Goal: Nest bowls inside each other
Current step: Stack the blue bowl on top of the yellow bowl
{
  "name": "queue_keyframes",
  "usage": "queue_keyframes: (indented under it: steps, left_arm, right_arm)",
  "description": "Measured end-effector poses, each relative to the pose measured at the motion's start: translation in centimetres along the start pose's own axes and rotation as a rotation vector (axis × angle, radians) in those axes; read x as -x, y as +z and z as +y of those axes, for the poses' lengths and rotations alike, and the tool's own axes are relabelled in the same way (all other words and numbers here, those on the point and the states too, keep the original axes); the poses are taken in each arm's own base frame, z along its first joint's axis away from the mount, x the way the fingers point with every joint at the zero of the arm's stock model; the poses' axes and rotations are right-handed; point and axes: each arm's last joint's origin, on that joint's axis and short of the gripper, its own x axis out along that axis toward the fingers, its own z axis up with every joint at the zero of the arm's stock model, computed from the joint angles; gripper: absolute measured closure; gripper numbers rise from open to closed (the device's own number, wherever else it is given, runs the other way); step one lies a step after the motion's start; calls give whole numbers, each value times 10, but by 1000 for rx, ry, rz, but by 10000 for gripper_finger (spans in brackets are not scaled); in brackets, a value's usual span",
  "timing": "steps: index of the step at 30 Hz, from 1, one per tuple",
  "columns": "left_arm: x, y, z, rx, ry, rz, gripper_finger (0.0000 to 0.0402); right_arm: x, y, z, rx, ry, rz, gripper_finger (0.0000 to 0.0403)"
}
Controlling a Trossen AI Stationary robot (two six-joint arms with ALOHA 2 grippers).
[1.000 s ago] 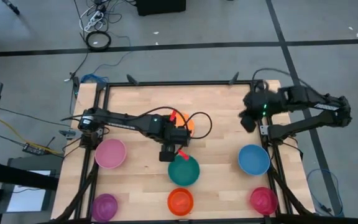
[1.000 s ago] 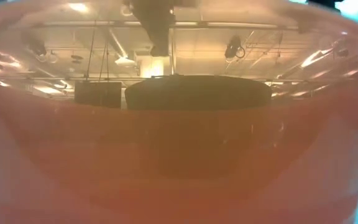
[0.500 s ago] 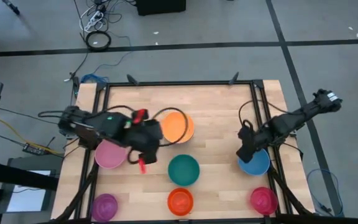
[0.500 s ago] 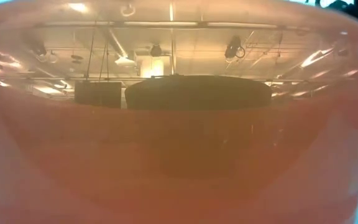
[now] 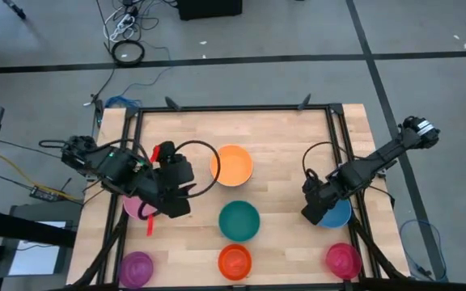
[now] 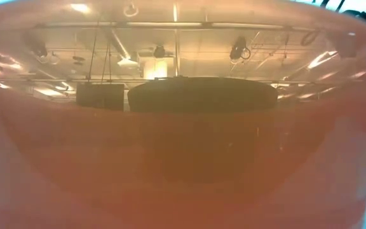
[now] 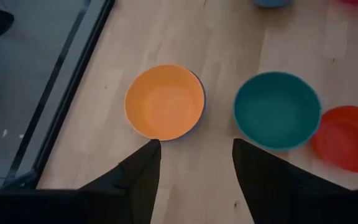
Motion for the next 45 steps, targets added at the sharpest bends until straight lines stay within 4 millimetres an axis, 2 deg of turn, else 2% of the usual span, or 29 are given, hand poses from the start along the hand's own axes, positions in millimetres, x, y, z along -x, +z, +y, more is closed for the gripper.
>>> queue_keyframes:
  steps: [3, 10, 14, 19, 25, 30, 37, 40, 43, 45]
  left_arm:
    - [0, 0, 0, -1, 1, 0, 193]
    - [0, 0, 0, -5, 0, 1, 193]
    - [0, 0, 0, -5, 0, 1, 193]
    - [0, 0, 0, -3, -2, 2, 193]
    - [0, 0, 0, 6, -3, 3, 193]
    - [0, 0, 0, 17, -2, 3, 193]
    - [0, 0, 0, 25, -4, 4, 193]
    - [0, 0, 0, 25, -4, 4, 193]
    - [-1, 0, 0, 25, -4, 5, 193]
    - [-1, 0, 0, 23, -4, 4, 193]
  right_arm:
    - [-5, -1, 2, 3, -16, 22, 347]
    - [-14, -1, 6, -18, -60, 27, 274]
    - [-22, 1, 11, -11, -70, 28, 246]
    - [-31, 2, 14, 16, -91, 41, 240]
    - [-29, 3, 23, 43, 12, 29, 245]
    - [-31, 3, 19, 36, -38, 40, 246]
    - [-43, 3, 21, 46, -90, 58, 268]
    - [-49, 4, 22, 84, -115, 76, 306]
    - [-52, 6, 21, 119, -132, 80, 370]
    - [-50, 12, 20, 135, -135, 47, 390]
